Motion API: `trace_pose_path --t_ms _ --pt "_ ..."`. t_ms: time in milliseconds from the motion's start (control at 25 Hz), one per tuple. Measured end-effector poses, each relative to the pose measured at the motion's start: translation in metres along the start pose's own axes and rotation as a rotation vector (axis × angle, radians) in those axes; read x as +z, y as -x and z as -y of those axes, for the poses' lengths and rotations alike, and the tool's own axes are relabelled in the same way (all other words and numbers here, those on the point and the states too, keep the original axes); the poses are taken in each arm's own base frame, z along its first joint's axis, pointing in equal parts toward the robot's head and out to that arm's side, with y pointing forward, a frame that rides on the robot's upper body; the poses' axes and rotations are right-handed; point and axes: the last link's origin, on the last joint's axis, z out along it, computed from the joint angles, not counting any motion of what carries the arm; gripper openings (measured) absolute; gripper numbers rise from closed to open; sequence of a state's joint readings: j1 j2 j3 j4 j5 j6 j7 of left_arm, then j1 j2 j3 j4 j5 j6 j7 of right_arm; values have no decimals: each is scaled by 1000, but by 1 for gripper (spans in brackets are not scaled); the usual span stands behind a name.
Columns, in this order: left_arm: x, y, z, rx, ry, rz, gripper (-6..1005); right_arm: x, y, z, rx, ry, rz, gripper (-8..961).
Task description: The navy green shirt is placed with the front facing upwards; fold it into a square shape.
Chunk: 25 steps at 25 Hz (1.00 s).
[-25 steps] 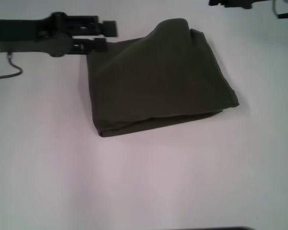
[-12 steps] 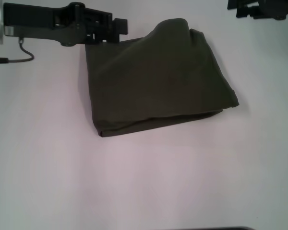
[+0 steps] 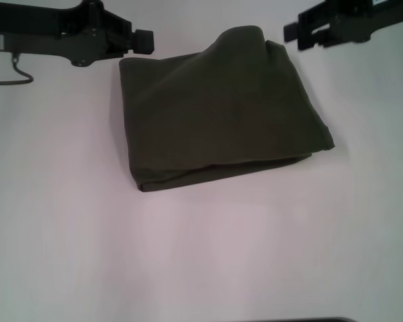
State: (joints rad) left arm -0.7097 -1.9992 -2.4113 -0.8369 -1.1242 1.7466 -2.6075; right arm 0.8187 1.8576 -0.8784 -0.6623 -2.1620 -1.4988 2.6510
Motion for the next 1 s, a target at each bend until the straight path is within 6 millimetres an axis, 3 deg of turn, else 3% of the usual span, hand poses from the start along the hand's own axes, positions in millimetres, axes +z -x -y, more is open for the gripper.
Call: trace_pose_path --t_ms 200,400,640,1000 --pt "-9 -1 4 -16 -13 -18 -3 0 -11 -14 -9 31 -135 424" --pt "-16 -2 10 -39 -17 -34 0 -6 -23 -21 -8 77 -234 425" --pt "-19 1 13 -50 -16 -55 2 11 -49 1 31 -34 -330 424" --pt "-14 3 13 -47 -9 -49 1 33 -53 21 67 -111 -261 425"
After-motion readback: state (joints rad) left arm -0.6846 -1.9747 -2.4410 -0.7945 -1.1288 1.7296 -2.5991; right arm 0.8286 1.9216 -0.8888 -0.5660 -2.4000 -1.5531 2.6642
